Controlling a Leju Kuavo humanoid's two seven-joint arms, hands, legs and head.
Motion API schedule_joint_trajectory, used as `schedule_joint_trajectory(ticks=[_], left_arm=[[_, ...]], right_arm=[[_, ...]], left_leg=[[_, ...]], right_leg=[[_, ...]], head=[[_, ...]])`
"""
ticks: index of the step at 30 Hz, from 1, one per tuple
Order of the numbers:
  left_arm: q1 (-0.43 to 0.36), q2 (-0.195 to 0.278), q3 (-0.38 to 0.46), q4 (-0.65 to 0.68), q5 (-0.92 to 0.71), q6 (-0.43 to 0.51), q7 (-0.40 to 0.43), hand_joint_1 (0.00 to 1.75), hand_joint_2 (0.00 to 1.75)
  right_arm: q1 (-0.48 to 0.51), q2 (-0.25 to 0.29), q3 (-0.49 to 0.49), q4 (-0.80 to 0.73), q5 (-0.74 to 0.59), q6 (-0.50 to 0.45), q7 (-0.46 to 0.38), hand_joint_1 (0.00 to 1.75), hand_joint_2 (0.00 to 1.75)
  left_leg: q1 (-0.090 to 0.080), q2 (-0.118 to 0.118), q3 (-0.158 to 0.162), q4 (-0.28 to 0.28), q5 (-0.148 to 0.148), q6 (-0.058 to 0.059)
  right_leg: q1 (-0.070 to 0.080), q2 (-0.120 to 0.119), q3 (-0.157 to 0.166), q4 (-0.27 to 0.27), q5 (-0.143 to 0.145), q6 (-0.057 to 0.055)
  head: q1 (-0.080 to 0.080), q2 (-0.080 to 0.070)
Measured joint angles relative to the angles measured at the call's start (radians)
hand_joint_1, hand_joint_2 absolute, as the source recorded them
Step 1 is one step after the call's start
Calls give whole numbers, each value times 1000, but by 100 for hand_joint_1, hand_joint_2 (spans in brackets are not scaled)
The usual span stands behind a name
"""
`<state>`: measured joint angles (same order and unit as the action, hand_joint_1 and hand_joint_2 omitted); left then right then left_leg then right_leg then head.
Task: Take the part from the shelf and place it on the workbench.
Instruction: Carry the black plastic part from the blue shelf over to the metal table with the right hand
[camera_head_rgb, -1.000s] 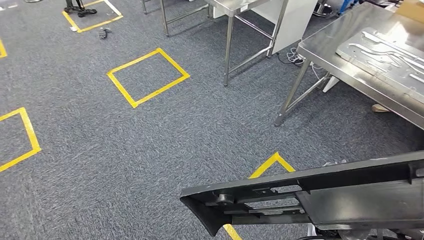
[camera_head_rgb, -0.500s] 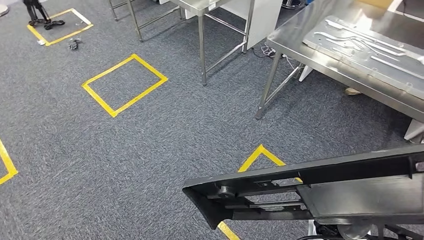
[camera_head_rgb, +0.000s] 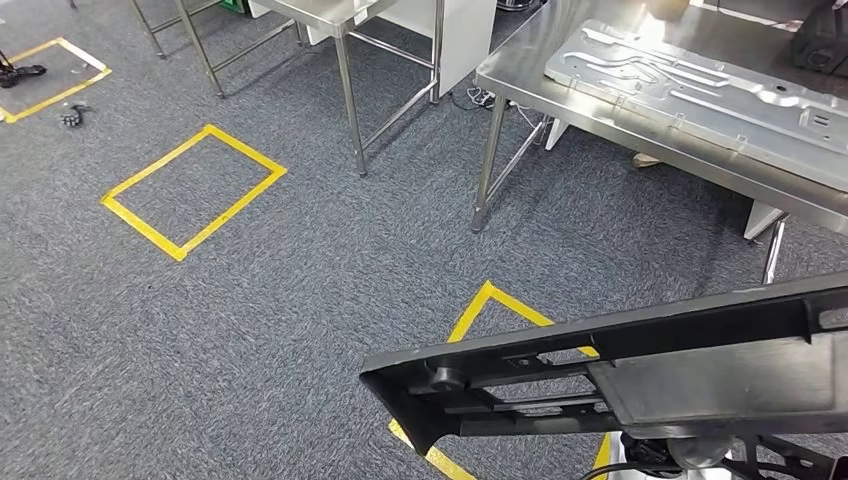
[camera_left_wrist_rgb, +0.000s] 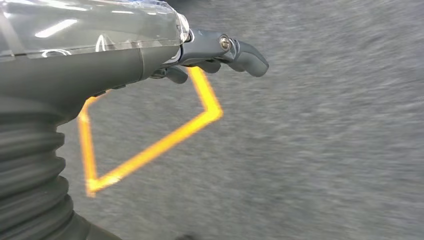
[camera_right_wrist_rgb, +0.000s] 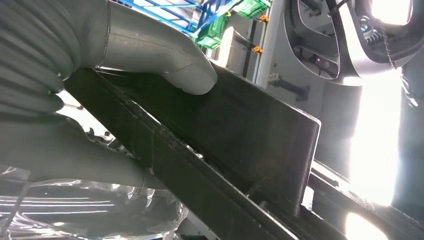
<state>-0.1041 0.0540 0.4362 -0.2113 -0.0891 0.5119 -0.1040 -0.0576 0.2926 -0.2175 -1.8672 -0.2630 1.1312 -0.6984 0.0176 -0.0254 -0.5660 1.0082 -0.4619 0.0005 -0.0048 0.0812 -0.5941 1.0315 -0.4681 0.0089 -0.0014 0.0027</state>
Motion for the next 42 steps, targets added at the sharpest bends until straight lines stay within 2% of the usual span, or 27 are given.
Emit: schedule_joint_trajectory(ticks=[2, 4, 5, 6, 7, 10, 12, 14, 16, 18, 19, 20, 21, 22, 23, 25, 27, 29, 30, 32, 34, 35, 36, 37, 38, 40, 42], left_arm=[[-15, 12, 19, -2, 5, -9, -19, 0, 175], [-21, 23, 35, -3, 7, -11, -23, 0, 175], [-22, 27, 41, -3, 8, -11, -24, 0, 175], [-23, 30, 46, -3, 9, -11, -24, 0, 175], [-24, 31, 50, -3, 9, -11, -25, 0, 175], [-29, 33, 59, -5, 9, -11, -26, 0, 175], [-30, 33, 64, -5, 9, -11, -28, 0, 175], [-34, 36, 68, -5, 5, -8, -28, 0, 175], [-37, 39, 70, -5, -4, -5, -21, 0, 175], [-33, 43, 72, -5, -8, -2, -8, 0, 175], [-27, 44, 75, -5, -8, -1, -2, 0, 175], [-20, 45, 77, -5, -7, 1, 2, 0, 175], [-13, 45, 80, -5, -6, 2, 6, 0, 175], [-8, 44, 82, -5, -5, 2, 8, 0, 175], [-5, 44, 84, -5, -5, 3, 10, 0, 175], [-3, 43, 87, -5, -6, 3, 14, 0, 175], [-1, 42, 89, -5, -10, 5, 23, 0, 175], [1, 40, 89, -5, -18, 11, 39, 0, 175], [0, 38, 89, -5, -22, 14, 49, 0, 175], [1, 34, 89, -5, -28, 21, 70, 0, 175], [7, 31, 89, -5, -29, 29, 92, 0, 175], [11, 30, 90, -5, -29, 32, 102, 0, 175], [14, 29, 90, -5, -29, 35, 110, 0, 175], [16, 27, 90, -5, -29, 38, 116, 0, 175], [17, 26, 90, -5, -29, 40, 119, 0, 175], [17, 22, 91, -5, -31, 43, 122, 0, 175], [18, 21, 92, -5, -34, 44, 122, 0, 175]], right_arm=[[-12, -2, 9, 7, 1, -1, 0, 175, 175], [-20, -2, 15, 16, 1, -1, 0, 175, 175], [-21, -3, 17, 20, 1, -1, 0, 175, 175], [-22, -3, 18, 24, 1, -1, 0, 175, 175], [-23, -3, 18, 27, 1, -1, 0, 175, 175], [-30, -3, 24, 31, 1, -1, 0, 175, 175], [-35, -4, 29, 34, 0, -3, 0, 175, 175], [-36, -4, 32, 36, -2, -7, 0, 175, 175], [-38, -4, 35, 36, -8, -13, 0, 175, 175], [-39, -3, 38, 39, -14, -17, 0, 175, 175], [-40, -3, 39, 41, -17, -18, 0, 175, 175], [-40, -3, 40, 44, -19, -18, 0, 175, 175], [-40, -3, 40, 47, -20, -18, 0, 175, 175], [-40, -3, 40, 50, -21, -18, 0, 175, 175], [-41, -3, 40, 52, -20, -18, 0, 175, 175], [-43, -3, 42, 57, -19, -19, 0, 175, 175], [-45, -4, 43, 61, -17, -20, 0, 175, 175], [-46, -4, 43, 64, -15, -22, 0, 175, 175], [-46, -4, 43, 65, -15, -24, 0, 175, 175], [-48, -5, 43, 67, -16, -27, 0, 175, 175], [-50, -7, 43, 73, -18, -31, 0, 175, 175], [-50, -7, 43, 76, -19, -34, 0, 175, 175], [-50, -8, 43, 80, -21, -37, 0, 175, 175], [-51, -8, 43, 83, -23, -39, 0, 175, 175], [-52, -9, 43, 86, -24, -41, 0, 175, 175], [-57, -9, 43, 90, -27, -43, 0, 175, 175], [-63, -9, 45, 93, -30, -48, 0, 175, 175]], left_leg=[[2, 18, 1, -6, 4, 11], [1, 38, 1, -6, 3, 15], [1, 50, 2, -6, 1, 15], [0, 61, 3, -6, 0, 14], [1, 70, 5, -5, -2, 12], [-3, 93, 15, -4, -11, 1], [-7, 108, 20, -3, -17, -11], [-6, 120, 22, -3, -21, -24], [-2, 93, 12, 29, -47, -34], [1, 50, -37, 139, -107, -39], [2, 40, -72, 210, -136, -41], [2, 36, -102, 266, -151, -41], [2, 34, -118, 288, -146, -41], [2, 32, -115, 271, -121, -39], [2, 27, -95, 214, -82, -36], [2, -6, -41, 80, -21, -28], [-1, -28, -16, 20, -7, -19], [-2, -15, -12, 13, -4, -9], [0, -6, -9, 7, -1, -2], [4, 13, -4, -4, 6, 12], [2, 34, -3, -5, 6, 17], [1, 45, -4, -5, 5, 17], [1, 56, -3, -4, 4, 17], [1, 66, -3, -4, 2, 16], [1, 76, -1, -3, 0, 14], [-1, 92, 5, -1, -5, 6], [-5, 104, 9, 1, -11, -5]], right_leg=[[0, -44, -37, 80, -48, 9], [-4, -69, -106, 218, -110, 17], [-6, -73, -131, 265, -121, 20], [-8, -76, -138, 275, -113, 21], [-10, -80, -123, 242, -86, 22], [-4, -126, -21, 38, 1, 10], [5, -136, 0, -11, 10, -1], [5, -114, -2, -12, 13, -13], [0, -97, 0, -17, 17, -25], [-1, -80, 2, -19, 18, -35], [0, -69, 1, -18, 17, -37], [1, -56, 1, -16, 17, -38], [2, -43, 1, -14, 16, -39], [2, -30, 2, -11, 15, -38], [2, -18, 2, -8, 13, -38], [2, 2, 1, -2, 9, -32], [0, 19, -4, 1, 9, -22], [-2, 34, -7, -2, 12, -9], [-2, 28, -8, 1, 9, -3], [1, -15, -34, 56, -27, 6], [-1, -61, -96, 179, -88, 12], [-4, -69, -126, 236, -108, 15], [-6, -74, -143, 266, -111, 17], [-8, -78, -139, 257, -94, 19], [-10, -84, -115, 209, -62, 19], [-8, -116, -39, 65, -3, 15], [-2, -133, -3, -7, 15, 6]], head=[[3, 0], [4, 0], [4, 0], [4, 0], [4, 0], [4, 0], [4, 0], [3, 0], [3, 0], [2, 0], [1, 0], [2, 0], [1, 0], [1, 0], [1, 0], [2, 0], [2, 0], [2, 0], [2, 0], [7, 0], [12, 0], [13, 0], [13, 0], [13, 0], [13, 0], [13, 0], [12, 0]])
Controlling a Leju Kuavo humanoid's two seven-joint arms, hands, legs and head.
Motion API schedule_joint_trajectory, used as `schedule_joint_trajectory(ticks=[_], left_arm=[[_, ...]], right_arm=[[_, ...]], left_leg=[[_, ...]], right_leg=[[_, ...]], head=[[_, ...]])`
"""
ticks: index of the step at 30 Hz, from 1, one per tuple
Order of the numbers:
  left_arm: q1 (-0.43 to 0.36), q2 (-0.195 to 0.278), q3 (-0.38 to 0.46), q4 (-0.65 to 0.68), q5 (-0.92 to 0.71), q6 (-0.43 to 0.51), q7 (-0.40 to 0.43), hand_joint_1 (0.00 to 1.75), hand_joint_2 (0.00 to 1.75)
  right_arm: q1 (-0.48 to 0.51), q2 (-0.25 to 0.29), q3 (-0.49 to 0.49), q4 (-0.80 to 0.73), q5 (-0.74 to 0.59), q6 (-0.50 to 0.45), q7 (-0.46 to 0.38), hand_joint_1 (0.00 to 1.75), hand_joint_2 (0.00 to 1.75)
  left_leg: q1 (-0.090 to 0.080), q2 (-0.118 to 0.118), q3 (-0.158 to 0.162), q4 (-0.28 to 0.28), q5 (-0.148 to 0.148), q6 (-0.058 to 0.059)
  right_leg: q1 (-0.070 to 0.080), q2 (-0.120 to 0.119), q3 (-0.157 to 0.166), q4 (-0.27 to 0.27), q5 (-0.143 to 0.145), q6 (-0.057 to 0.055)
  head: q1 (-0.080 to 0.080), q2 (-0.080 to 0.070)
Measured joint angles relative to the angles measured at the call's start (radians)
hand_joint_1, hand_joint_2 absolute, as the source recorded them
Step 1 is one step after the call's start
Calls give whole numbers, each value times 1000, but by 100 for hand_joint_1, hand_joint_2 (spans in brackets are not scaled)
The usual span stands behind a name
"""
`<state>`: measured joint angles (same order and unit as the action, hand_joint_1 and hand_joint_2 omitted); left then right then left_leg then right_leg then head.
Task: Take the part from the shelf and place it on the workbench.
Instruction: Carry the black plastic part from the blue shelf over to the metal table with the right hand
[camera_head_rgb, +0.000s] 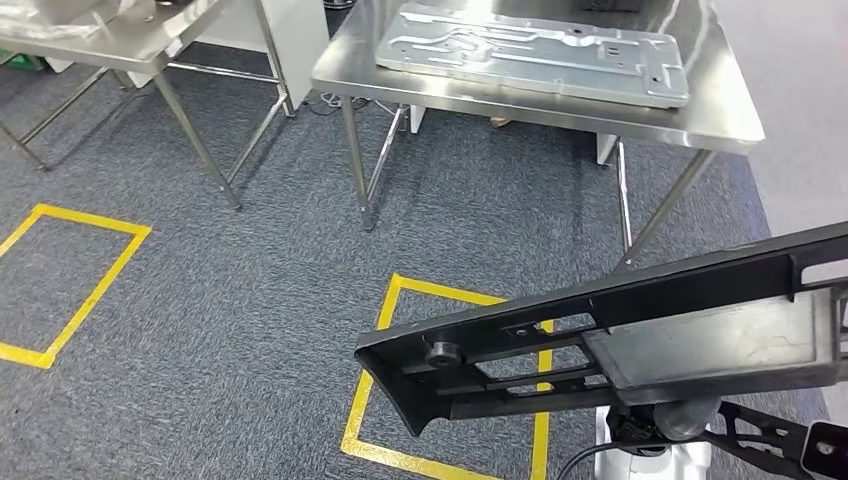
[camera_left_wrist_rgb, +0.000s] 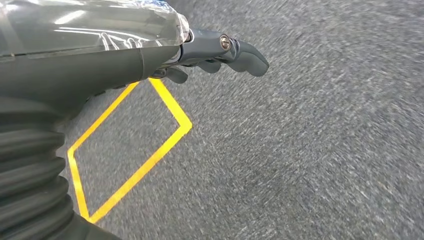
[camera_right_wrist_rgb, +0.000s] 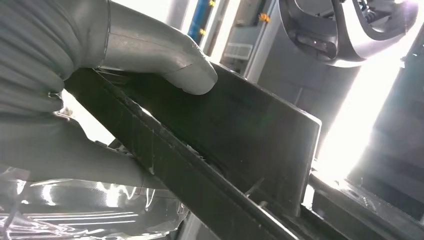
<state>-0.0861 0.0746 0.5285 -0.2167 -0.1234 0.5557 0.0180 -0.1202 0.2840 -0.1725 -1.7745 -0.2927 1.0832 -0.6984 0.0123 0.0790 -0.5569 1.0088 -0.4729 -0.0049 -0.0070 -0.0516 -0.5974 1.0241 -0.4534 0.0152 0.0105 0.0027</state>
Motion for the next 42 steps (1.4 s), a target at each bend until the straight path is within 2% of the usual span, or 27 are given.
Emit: schedule_joint_trajectory(ticks=[2, 4, 6, 8, 9, 10, 11, 13, 15, 18, 20, 23, 24, 25, 26, 28, 29, 30, 31, 33, 35, 36, 37, 39, 40, 41, 42], left_arm=[[1, -1, 1, 0, -3, 1, 0, 0, 175], [0, -1, 1, 0, -4, 1, -1, 0, 175], [2, -1, 2, 0, -6, 1, -1, 0, 175], [8, -1, 3, 0, -6, 2, -2, 0, 175], [11, -1, 3, 0, -6, 2, -1, 0, 175], [13, -2, 3, 0, -7, 2, -1, 0, 175], [15, -2, 3, 0, -9, 1, -1, 0, 175], [13, -2, 3, 0, -12, -3, -3, 0, 175], [12, -1, 4, 0, -13, -13, -7, 0, 175], [12, -1, 5, 0, -12, -33, -12, 0, 175], [11, -1, 8, 0, -12, -47, -11, 0, 175], [12, -2, 10, 0, -12, -54, -5, 0, 175], [12, -2, 11, 0, -12, -54, -2, 0, 175], [12, -3, 12, 0, -12, -54, 2, 0, 175], [12, -3, 12, 0, -12, -54, 5, 0, 175], [12, -6, 14, 0, -13, -52, 12, 0, 175], [12, -7, 15, 0, -13, -52, 14, 0, 175], [11, -8, 16, 0, -14, -51, 16, 0, 175], [11, -8, 17, 0, -14, -51, 18, 0, 175], [10, -8, 18, 0, -16, -51, 19, 0, 175], [7, -9, 18, 0, -19, -51, 19, 0, 175], [7, -9, 18, 0, -21, -51, 20, 0, 175], [8, -9, 18, 0, -22, -51, 20, 0, 175], [12, -9, 19, 0, -23, -53, 21, 0, 175], [14, -9, 19, 0, -23, -56, 21, 0, 175], [16, -9, 19, 0, -23, -59, 22, 0, 175], [17, -9, 19, 0, -23, -62, 23, 0, 175]], right_arm=[[-2, 0, 2, 3, -2, -6, 0, 175, 175], [-3, 0, 3, 7, -1, -14, 2, 175, 175], [-5, 0, 5, 13, 3, -25, 6, 175, 175], [-6, 1, 7, 20, 7, -32, 11, 175, 175], [-6, 1, 7, 24, 8, -33, 13, 175, 175], [-6, 1, 7, 28, 10, -36, 16, 175, 175], [-6, 1, 8, 32, 11, -40, 19, 175, 175], [-7, 0, 10, 40, 11, -51, 29, 175, 175], [-7, 0, 12, 48, 10, -57, 35, 175, 175], [-5, -2, 12, 57, 7, -60, 35, 175, 175], [-3, -5, 12, 60, 6, -61, 34, 175, 175], [2, -10, 13, 61, 5, -63, 33, 175, 175], [4, -11, 13, 62, 5, -64, 33, 175, 175], [6, -12, 13, 62, 4, -66, 33, 175, 175], [7, -13, 13, 63, 3, -67, 34, 175, 175], [7, -14, 14, 63, 2, -68, 36, 175, 175], [6, -14, 15, 63, 1, -68, 36, 175, 175], [6, -14, 16, 63, 0, -69, 37, 175, 175], [5, -14, 17, 63, -1, -70, 37, 175, 175], [5, -15, 20, 63, -2, -72, 38, 175, 175], [4, -15, 22, 61, -3, -72, 39, 175, 175], [3, -15, 24, 61, -3, -72, 40, 175, 175], [3, -15, 26, 62, -3, -72, 40, 175, 175], [4, -15, 28, 65, -4, -72, 41, 175, 175], [5, -16, 28, 68, -4, -71, 41, 175, 175], [7, -16, 29, 70, -4, -70, 41, 175, 175], [8, -17, 30, 72, -4, -69, 41, 175, 175]], left_leg=[[-1, 13, 5, -2, -3, -12], [4, -4, 3, 14, -19, -23], [8, -47, -35, 102, -74, -30], [7, -68, -98, 234, -134, -32], [7, -70, -119, 274, -141, -32], [8, -70, -123, 279, -129, -31], [8, -71, -109, 243, -100, -29], [7, -76, -52, 112, -33, -22], [3, -82, -16, 28, -6, -12], [0, -81, -12, 12, 0, 5], [3, -77, -9, 3, 7, 18], [4, -71, -10, -1, 9, 28], [4, -70, -10, 0, 6, 28], [4, -69, -9, 0, 2, 28], [4, -68, -5, -1, -3, 26], [4, -67, 6, -1, -13, 20], [2, -67, 11, 0, -19, 15], [1, -66, 15, 0, -24, 9], [-1, -65, 18, -1, -29, 2], [0, -61, 27, -5, -37, -11], [3, -62, 24, 25, -49, -21], [4, -65, 2, 71, -65, -25], [4, -68, -34, 136, -85, -28], [5, -69, -127, 266, -117, -31], [4, -69, -159, 293, -105, -30], [4, -69, -174, 282, -72, -28], [3, -70, -169, 230, -17, -24]], right_leg=[[2, 17, -2, -3, 1, -10], [-1, 31, 0, -8, 5, -22], [-4, 40, 2, -12, 8, -33], [-2, 51, 1, -11, 7, -39], [-1, 58, 1, -10, 7, -40], [0, 64, 1, -8, 6, -40], [1, 70, 1, -5, 5, -39], [2, 78, 1, 2, 1, -35], [5, 84, -2, 7, -1, -26], [3, 86, -4, 6, 0, -10], [2, 76, -18, 39, -25, 2], [-1, 63, -105, 221, -116, 15], [-3, 62, -131, 272, -130, 18], [-4, 61, -140, 286, -122, 19], [-6, 59, -129, 261, -97, 20], [-8, 49, -60, 127, -29, 17], [-6, 43, -27, 64, -13, 12], [-3, 39, -5, 21, -8, 7], [0, 37, 5, 4, -15, 0], [2, 43, 12, -3, -23, -16], [-1, 47, 33, -12, -28, -30], [-2, 48, 46, -16, -32, -36], [-1, 48, 57, -17, -39, -40], [1, 53, 78, -16, -56, -44], [3, 57, 90, -16, -67, -44], [4, 62, 105, -16, -79, -44], [5, 65, 122, -16, -92, -43]], head=[[0, 0], [-1, 0], [-2, 0], [-3, 0], [-3, 0], [-3, 0], [-3, 0], [-3, 0], [-2, 0], [-2, 0], [-1, 0], [1, 0], [1, 0], [1, 0], [1, 0], [1, 0], [1, 0], [1, 0], [0, 0], [0, 0], [-3, 0], [-6, 0], [-8, 0], [-10, 0], [-10, 0], [-10, 0], [-10, 0]])
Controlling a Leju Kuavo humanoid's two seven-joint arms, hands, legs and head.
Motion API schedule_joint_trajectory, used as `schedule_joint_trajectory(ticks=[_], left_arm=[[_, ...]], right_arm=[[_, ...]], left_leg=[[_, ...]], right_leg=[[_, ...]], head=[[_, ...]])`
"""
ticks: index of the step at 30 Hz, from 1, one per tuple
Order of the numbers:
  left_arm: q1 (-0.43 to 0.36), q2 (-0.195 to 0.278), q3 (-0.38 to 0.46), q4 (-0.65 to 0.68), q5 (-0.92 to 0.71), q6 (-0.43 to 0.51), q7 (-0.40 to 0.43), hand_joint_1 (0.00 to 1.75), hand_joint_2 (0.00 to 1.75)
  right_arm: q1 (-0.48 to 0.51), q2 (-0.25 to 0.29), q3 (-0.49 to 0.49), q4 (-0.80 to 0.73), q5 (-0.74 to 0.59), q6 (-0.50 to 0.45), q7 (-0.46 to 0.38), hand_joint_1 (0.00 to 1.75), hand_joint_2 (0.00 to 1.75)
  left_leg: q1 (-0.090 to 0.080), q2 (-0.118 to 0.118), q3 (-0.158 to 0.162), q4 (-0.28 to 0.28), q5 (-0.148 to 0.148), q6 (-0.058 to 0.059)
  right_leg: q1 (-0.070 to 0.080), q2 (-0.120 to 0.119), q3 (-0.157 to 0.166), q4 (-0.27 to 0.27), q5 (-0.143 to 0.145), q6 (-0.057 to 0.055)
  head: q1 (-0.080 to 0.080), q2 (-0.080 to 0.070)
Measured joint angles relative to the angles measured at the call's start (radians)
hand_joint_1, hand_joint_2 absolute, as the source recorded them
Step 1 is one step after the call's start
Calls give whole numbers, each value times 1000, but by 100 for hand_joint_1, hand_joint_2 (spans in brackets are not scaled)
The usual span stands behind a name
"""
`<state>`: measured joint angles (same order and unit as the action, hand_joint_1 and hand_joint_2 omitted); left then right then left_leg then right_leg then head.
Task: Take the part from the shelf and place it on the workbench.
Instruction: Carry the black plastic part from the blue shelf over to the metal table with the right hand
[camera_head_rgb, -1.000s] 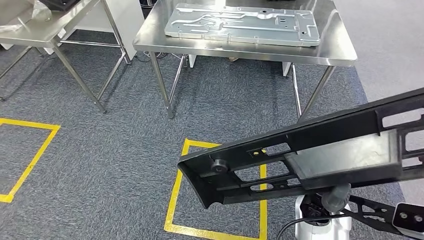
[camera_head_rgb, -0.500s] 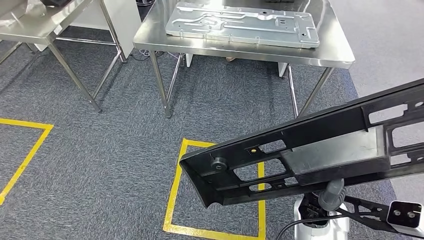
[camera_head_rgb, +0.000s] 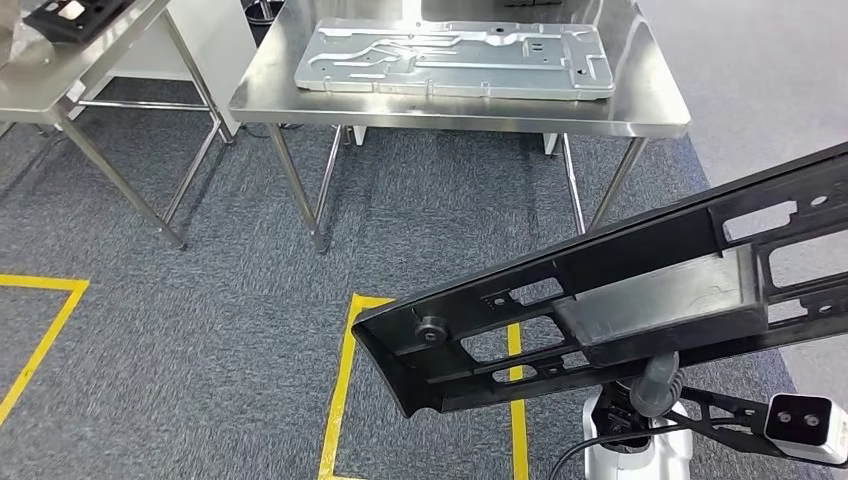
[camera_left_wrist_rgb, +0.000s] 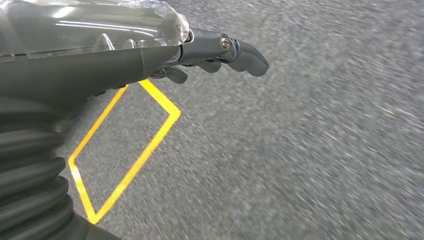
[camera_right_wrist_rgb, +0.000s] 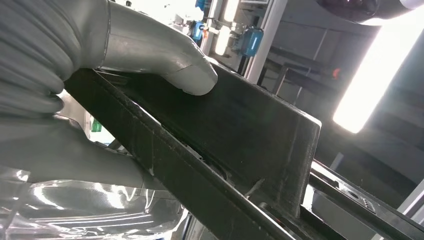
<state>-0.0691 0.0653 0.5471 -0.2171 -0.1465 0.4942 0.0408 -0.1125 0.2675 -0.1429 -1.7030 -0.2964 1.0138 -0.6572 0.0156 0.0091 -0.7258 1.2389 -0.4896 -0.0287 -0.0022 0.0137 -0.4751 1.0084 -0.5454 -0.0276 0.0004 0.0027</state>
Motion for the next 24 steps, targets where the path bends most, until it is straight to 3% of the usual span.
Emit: schedule_joint_trajectory(ticks=[2, 3, 5, 8, 9, 10, 12, 13, 14, 16, 18, 22, 24], left_arm=[[2, 0, 0, 0, 0, -4, 0, 0, 175], [2, 1, 0, 0, 0, -5, 0, 0, 175], [1, 2, 1, 0, 0, -6, 0, 0, 175], [-1, 2, 1, 0, 0, -6, 0, 0, 175], [-2, 1, 1, 0, 0, -6, 0, 0, 175], [-3, 1, 1, 0, 0, -6, 0, 0, 175], [-4, -1, 1, 0, 0, -6, 0, 0, 175], [-3, -2, 1, 0, 0, -6, 0, 0, 175], [-2, -2, 1, 0, 0, -6, 0, 0, 175], [-2, -4, 1, 0, -1, -6, -2, 0, 175], [-2, -5, 1, 0, -3, -7, -4, 0, 175], [-4, -5, 1, 0, -10, -10, -7, 0, 175], [-6, -4, 1, 0, -14, -11, -7, 0, 175]], right_arm=[[2, -1, 2, 4, 0, 2, 0, 175, 175], [4, -1, 3, 6, -1, 2, 0, 175, 175], [7, -3, 4, 9, -1, 3, 0, 175, 175], [6, -3, 7, 9, -1, 3, -1, 175, 175], [5, -4, 8, 8, -1, 3, -1, 175, 175], [5, -5, 8, 8, -1, 3, -1, 175, 175], [7, -8, 8, 10, -2, 3, -2, 175, 175], [8, -9, 8, 11, -2, 3, -2, 175, 175], [9, -11, 8, 13, -2, 2, -3, 175, 175], [9, -13, 8, 13, -1, 2, -9, 175, 175], [10, -17, 8, 14, 0, 1, -17, 175, 175], [15, -20, 8, 12, 5, -6, -31, 175, 175], [16, -21, 10, 10, 8, -9, -36, 175, 175]], left_leg=[[-6, -5, 32, -114, 89, 13], [-10, -7, 46, -154, 105, 20], [-18, -10, 56, -173, 91, 30], [-11, -10, 80, -200, 74, 46], [-7, -9, 92, -210, 70, 50], [-5, -9, 102, -217, 66, 54], [-4, -9, 116, -220, 55, 57], [-4, -9, 123, -220, 48, 56], [-4, -9, 132, -220, 40, 55], [-2, -10, 154, -220, 24, 49], [-3, -11, 170, -219, 9, 38], [-3, -9, 181, -223, -5, 13], [-1, -8, 166, -179, -27, 4]], right_leg=[[1, 5, 28, -1, -26, 5], [2, 7, 34, -1, -36, 10], [0, 10, 35, -5, -46, 22], [-2, 6, 45, -1, -65, 38], [-2, 3, 30, 35, -82, 44], [-4, 0, -5, 97, -104, 49], [-10, -3, -106, 238, -138, 59], [-13, -3, -147, 279, -131, 63], [-16, -5, -168, 279, -100, 66], [-21, -10, -154, 173, 6, 69], [-19, -15, -121, 62, 68, 65], [-13, -12, -103, 21, 63, 36], [-16, -12, -87, 13, 59, 21]], head=[[1, 0], [1, 0], [1, 0], [0, 0], [2, 0], [4, 0], [6, 0], [6, 0], [6, 0], [6, 0], [6, 0], [5, 0], [0, 0]])
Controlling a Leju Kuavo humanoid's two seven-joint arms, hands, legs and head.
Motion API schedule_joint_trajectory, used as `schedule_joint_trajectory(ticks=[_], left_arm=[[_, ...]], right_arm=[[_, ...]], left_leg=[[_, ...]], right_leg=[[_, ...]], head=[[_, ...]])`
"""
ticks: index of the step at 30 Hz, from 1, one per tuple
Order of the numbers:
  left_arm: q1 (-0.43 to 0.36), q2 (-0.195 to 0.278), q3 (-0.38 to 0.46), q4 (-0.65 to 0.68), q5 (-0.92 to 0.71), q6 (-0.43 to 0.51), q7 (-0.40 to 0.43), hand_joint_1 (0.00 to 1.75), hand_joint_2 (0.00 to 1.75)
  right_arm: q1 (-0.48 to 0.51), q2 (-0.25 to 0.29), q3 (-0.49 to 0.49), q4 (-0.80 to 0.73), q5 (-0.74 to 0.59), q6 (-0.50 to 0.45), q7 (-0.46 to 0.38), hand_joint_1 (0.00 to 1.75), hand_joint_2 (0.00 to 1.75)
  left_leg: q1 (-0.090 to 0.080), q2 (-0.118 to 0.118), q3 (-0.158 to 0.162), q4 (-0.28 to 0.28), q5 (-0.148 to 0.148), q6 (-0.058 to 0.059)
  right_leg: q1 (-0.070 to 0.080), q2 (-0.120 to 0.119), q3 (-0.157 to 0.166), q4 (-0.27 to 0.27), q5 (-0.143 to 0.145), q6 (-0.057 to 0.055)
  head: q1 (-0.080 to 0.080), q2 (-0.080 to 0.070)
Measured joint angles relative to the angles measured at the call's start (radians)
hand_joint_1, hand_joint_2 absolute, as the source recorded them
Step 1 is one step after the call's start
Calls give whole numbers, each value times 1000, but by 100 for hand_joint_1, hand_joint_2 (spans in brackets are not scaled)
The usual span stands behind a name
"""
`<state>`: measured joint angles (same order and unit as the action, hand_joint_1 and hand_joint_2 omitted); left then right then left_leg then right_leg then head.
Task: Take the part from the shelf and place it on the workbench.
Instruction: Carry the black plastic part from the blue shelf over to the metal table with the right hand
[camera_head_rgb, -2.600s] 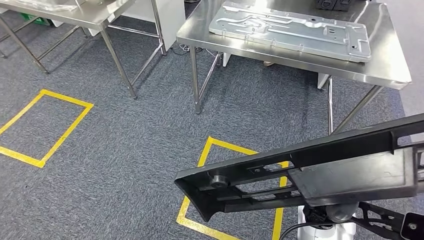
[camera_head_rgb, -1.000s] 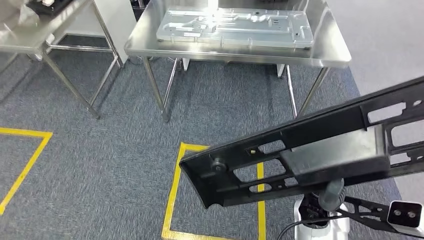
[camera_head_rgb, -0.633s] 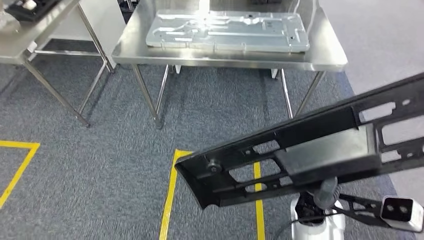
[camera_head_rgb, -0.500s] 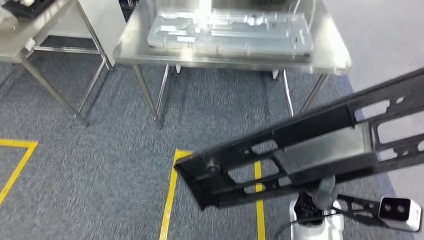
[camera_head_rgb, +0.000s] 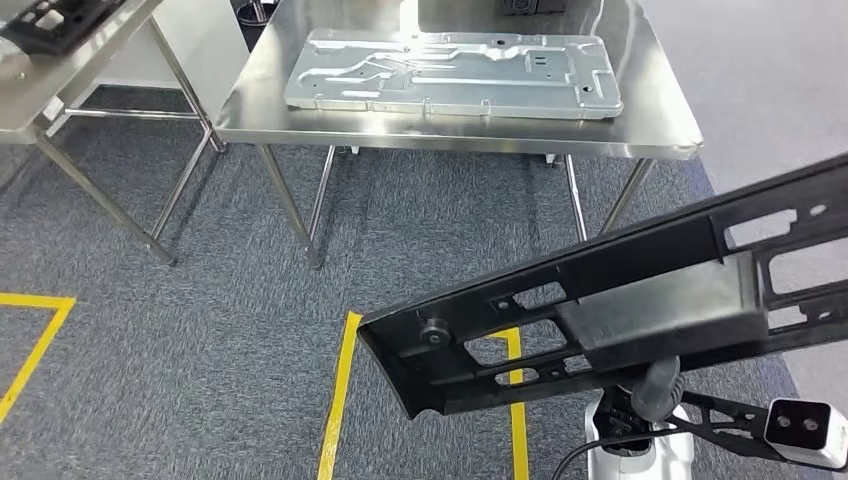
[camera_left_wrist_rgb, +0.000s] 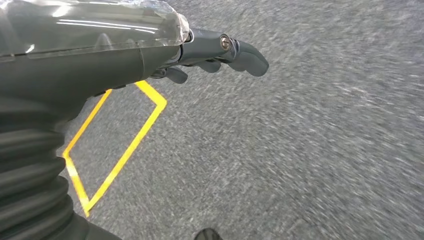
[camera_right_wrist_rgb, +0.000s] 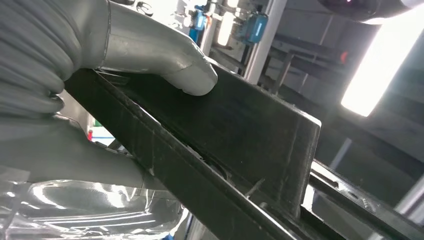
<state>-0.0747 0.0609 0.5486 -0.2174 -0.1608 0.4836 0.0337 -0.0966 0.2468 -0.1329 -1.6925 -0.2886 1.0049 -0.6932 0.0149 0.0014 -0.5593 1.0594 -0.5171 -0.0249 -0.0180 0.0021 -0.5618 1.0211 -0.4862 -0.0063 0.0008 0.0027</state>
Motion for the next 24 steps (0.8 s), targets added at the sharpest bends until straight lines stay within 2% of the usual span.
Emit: schedule_joint_trajectory(ticks=[1, 3, 4, 5, 6, 8, 9, 10, 12, 14, 15, 16, 18, 19, 20, 21, 22, 24], left_arm=[[0, 0, 0, 0, -2, 0, 0, 0, 175], [2, 1, 0, 0, -5, 0, 1, 0, 175], [4, 1, 0, 0, -6, -1, 2, 0, 175], [5, 1, 0, 0, -6, -1, 3, 0, 175], [5, 1, 0, 0, -6, -2, 4, 0, 175], [6, 3, 0, 0, -7, -4, 3, 0, 175], [5, 4, 0, 0, -7, -5, 2, 0, 175], [5, 5, 1, 0, -8, -6, 2, 0, 175], [4, 7, 1, 0, -8, -9, 0, 0, 175], [5, 7, 2, 0, -9, -13, -3, 0, 175], [5, 7, 3, 0, -9, -14, -4, 0, 175], [4, 6, 3, 0, -10, -15, -6, 0, 175], [4, 6, 5, 0, -10, -16, -7, 0, 175], [5, 5, 5, 0, -11, -16, -7, 0, 175], [6, 5, 6, 0, -13, -16, -6, 0, 175], [7, 5, 6, 0, -15, -15, -6, 0, 175], [7, 5, 7, 0, -18, -15, -6, 0, 175], [6, 4, 8, 0, -22, -14, -5, 0, 175]], right_arm=[[1, 0, 1, -1, 1, -1, -1, 175, 175], [3, 0, 2, -2, 4, -2, -2, 175, 175], [6, 0, 2, -2, 5, -2, -2, 175, 175], [8, 0, 2, -2, 5, -3, -2, 175, 175], [9, 0, 2, -3, 5, -4, -2, 175, 175], [11, 0, 3, -4, 5, -5, -2, 175, 175], [11, 0, 4, -5, 5, -6, -2, 175, 175], [12, 0, 4, -6, 5, -6, -2, 175, 175], [15, -1, 4, -8, 5, -7, -2, 175, 175], [16, -1, 4, -13, 5, -7, -2, 175, 175], [15, -1, 4, -16, 5, -7, -3, 175, 175], [15, -2, 4, -20, 5, -7, -3, 175, 175], [17, -2, 4, -23, 5, -8, -4, 175, 175], [20, -3, 4, -23, 5, -8, -4, 175, 175], [23, -4, 4, -24, 6, -8, -4, 175, 175], [25, -4, 4, -24, 6, -8, -4, 175, 175], [26, -5, 4, -25, 6, -8, -4, 175, 175], [26, -5, 4, -26, 6, -10, -5, 175, 175]], left_leg=[[1, 0, -26, 52, -22, -3], [1, 0, -108, 191, -69, -6], [1, 0, -143, 238, -73, -6], [1, 0, -163, 250, -55, -5], [1, 0, -163, 221, -17, -2], [-2, -2, -123, 95, 75, 9], [-5, -3, -100, 39, 100, 14], [-9, -3, -86, 5, 107, 19], [-13, -4, -75, -18, 90, 29], [-10, -6, -54, -32, 78, 44], [-8, -6, -40, -37, 73, 50], [-7, -6, -27, -41, 68, 54], [-7, -7, -11, -41, 54, 58], [-6, -7, -2, -41, 46, 57], [-6, -7, 8, -41, 37, 55], [-5, -7, 20, -41, 28, 53], [-3, -8, 34, -41, 17, 50], [-3, -8, 59, -42, -5, 40]], right_leg=[[0, -1, 8, -2, -3, -6], [3, -1, 20, -2, -13, -13], [5, 1, 27, -2, -19, -15], [7, 3, 36, -2, -26, -15], [8, 5, 47, -2, -35, -14], [11, 8, 71, -2, -54, -11], [12, 10, 78, -2, -62, -7], [13, 10, 82, -4, -69, -2], [13, 11, 86, 1, -68, 12], [11, 10, 89, 24, -65, 24], [10, 9, 76, 55, -71, 28], [9, 8, 47, 104, -85, 33], [6, 6, -45, 225, -126, 41], [4, 6, -89, 267, -143, 44], [3, 5, -119, 280, -147, 46], [3, 4, -132, 260, -131, 47], [2, 2, -129, 212, -95, 48], [3, -6, -103, 88, 10, 41]], head=[[-3, 0], [-6, 0], [-6, 0], [-6, 0], [-6, 0], [-5, 0], [-5, 0], [-5, 0], [-5, 0], [-4, 0], [-3, 0], [-2, 0], [0, 0], [1, 0], [0, 0], [1, 0], [1, 0], [1, 0]])
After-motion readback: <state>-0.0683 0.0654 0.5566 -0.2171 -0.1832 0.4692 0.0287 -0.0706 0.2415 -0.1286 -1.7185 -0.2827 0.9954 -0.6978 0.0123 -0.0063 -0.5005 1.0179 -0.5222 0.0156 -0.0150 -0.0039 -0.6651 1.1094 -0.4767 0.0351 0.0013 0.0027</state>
